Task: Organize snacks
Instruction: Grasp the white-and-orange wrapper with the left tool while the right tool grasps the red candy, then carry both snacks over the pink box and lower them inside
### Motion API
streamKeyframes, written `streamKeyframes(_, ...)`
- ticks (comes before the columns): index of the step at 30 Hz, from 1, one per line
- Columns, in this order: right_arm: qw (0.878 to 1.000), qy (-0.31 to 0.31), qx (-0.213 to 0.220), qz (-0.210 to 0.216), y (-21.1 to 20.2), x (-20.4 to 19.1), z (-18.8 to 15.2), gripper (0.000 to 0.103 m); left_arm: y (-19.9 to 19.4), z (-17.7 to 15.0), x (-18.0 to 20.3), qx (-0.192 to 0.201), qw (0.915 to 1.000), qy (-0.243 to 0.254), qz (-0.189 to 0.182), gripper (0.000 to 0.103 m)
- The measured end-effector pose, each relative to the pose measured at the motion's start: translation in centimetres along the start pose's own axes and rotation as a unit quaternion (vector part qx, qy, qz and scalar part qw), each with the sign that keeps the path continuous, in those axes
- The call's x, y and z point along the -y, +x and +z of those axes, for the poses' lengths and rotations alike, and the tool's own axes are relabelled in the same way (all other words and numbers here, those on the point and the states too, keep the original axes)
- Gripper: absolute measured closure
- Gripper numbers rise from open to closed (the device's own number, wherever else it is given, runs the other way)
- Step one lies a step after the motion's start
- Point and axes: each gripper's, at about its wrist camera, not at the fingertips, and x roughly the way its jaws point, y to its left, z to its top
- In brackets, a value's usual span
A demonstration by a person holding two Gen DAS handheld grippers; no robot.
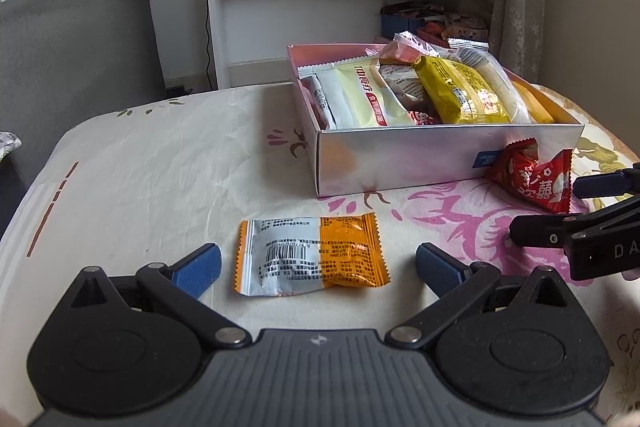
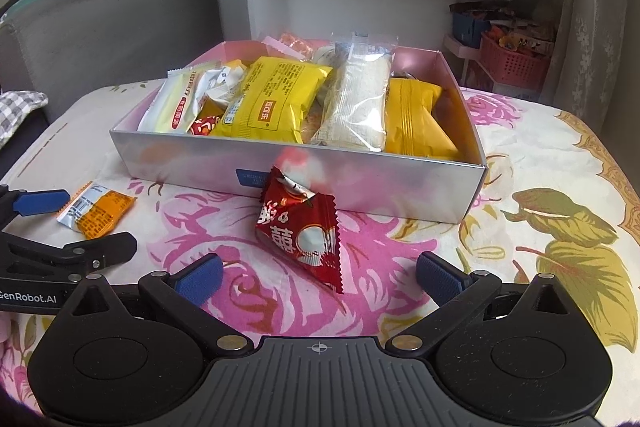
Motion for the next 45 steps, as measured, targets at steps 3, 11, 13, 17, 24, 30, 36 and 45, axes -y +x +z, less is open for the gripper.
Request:
streamKeyframes(3,1.000,-0.004,0.003,-0.003,0.2,-0.3,0.2,0.001,0.1,0.1,0.0,0.001,1.0000,-0.003,0.000,0.000)
streamKeyframes(11,1.000,-0.005,0.022,-0.001,-0.2,-0.8,0.9,0.005,0.2,0.3,-0.1,0.004,1.0000,-0.006,0.002,0.004)
streamKeyframes(13,1.000,-0.004,0.028,0.001,-0.3,-0.9,1.0,0.007,0.2,0.5,0.0,0.007,1.0000,-0.006,0.003,0.008)
streamKeyframes(17,0.999,-0.008,0.036,0.003,-0.6,-1.1,1.2,0.013,0.1,0.5,0.0,0.011,0.9999,-0.003,0.002,0.017)
streamKeyframes(24,0.999,-0.015,0.043,0.001,-1.0,-1.3,1.4,0.033,-0.3,0.7,0.1,0.014,0.9999,0.004,-0.002,0.033)
streamKeyframes(30,0.999,-0.017,0.039,0.009,-1.3,-1.4,1.5,0.067,-0.7,0.7,0.1,0.023,0.9997,0.007,-0.007,0.043)
streamKeyframes(36,0.999,-0.011,0.043,0.027,-2.0,-1.4,1.8,0.067,-1.0,0.7,-0.4,0.024,0.9995,0.002,-0.018,0.049)
streamKeyframes(45,0.998,-0.009,0.050,0.042,-3.2,-1.3,2.1,0.067,-1.9,0.8,-0.5,0.032,0.9989,0.002,-0.035,0.050)
